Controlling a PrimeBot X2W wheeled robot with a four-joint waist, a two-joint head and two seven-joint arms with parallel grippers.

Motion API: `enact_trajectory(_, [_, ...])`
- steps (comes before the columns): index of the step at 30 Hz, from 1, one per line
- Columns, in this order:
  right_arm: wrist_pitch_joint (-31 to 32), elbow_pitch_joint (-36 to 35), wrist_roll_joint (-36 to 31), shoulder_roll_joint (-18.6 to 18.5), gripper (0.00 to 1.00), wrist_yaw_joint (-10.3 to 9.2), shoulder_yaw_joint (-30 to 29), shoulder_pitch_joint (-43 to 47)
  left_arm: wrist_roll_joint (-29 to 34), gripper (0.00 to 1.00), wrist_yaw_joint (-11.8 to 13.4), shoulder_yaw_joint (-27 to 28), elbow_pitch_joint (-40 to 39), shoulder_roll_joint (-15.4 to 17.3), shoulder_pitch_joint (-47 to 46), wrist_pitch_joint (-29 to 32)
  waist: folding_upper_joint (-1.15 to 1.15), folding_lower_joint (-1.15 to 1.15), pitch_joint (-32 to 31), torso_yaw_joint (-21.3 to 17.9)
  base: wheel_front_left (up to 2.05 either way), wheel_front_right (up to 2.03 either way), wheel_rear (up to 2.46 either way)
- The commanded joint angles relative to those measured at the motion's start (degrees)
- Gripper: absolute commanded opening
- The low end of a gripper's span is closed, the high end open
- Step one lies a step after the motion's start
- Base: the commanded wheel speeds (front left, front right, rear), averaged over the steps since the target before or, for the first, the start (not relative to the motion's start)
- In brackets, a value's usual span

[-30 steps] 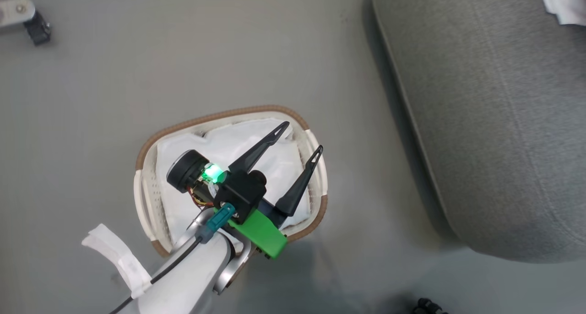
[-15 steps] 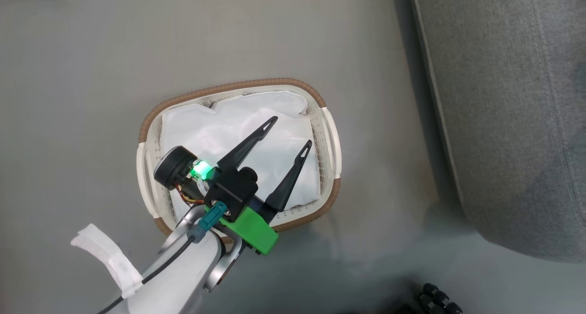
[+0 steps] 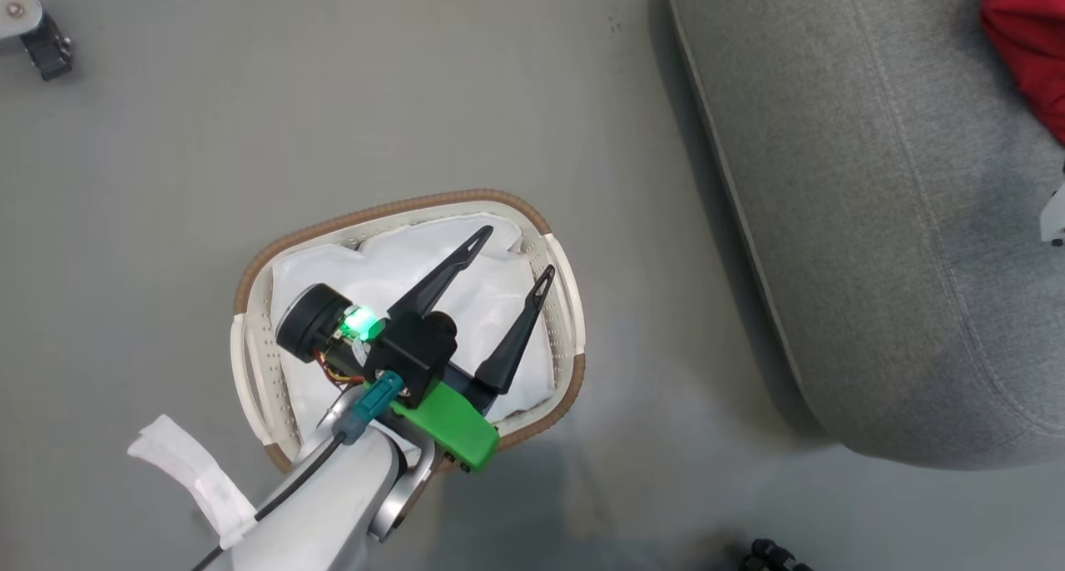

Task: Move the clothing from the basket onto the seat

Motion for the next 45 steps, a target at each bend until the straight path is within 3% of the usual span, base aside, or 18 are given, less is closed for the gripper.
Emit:
enact_trajectory(1, [-0.25,-0.97,0.35,0.18,1.00,-0.08,0.35,1.74,-0.48,1.00,0.31,0.41,0.44,-0.20,1.11,-0.54,0.00,-0.01,-2.96,-1.35,0.00,0.00,0.00])
enact_trajectory(13, [1.15,-9.94,1.99,2.75,1.00,-0.08,3.80,7.72,-4.79,1.00,2.09,5.69,4.23,-3.95,3.94,-2.42,0.00,-0.01,-12.68,0.34,0.00,0.00,0.00])
enact_trajectory(26, [0.03,-15.94,2.35,11.23,1.00,-0.08,7.15,15.25,-4.06,1.00,2.50,18.71,4.64,-7.57,13.15,-2.35,0.00,-0.01,-22.57,7.43,0.00,0.00,0.00])
enact_trajectory(35, [-0.23,-19.64,3.26,16.54,1.00,-0.08,10.57,24.11,-2.12,1.00,2.50,27.94,3.34,-9.34,21.07,-2.36,0.00,-0.01,-26.28,10.86,0.00,0.00,0.00])
enact_trajectory(45, [-0.25,-22.64,9.19,17.34,1.00,-0.08,14.91,34.15,-0.78,1.00,2.07,35.73,0.21,-10.67,29.22,-2.37,0.00,-0.01,-27.69,11.63,0.00,0.00,0.00])
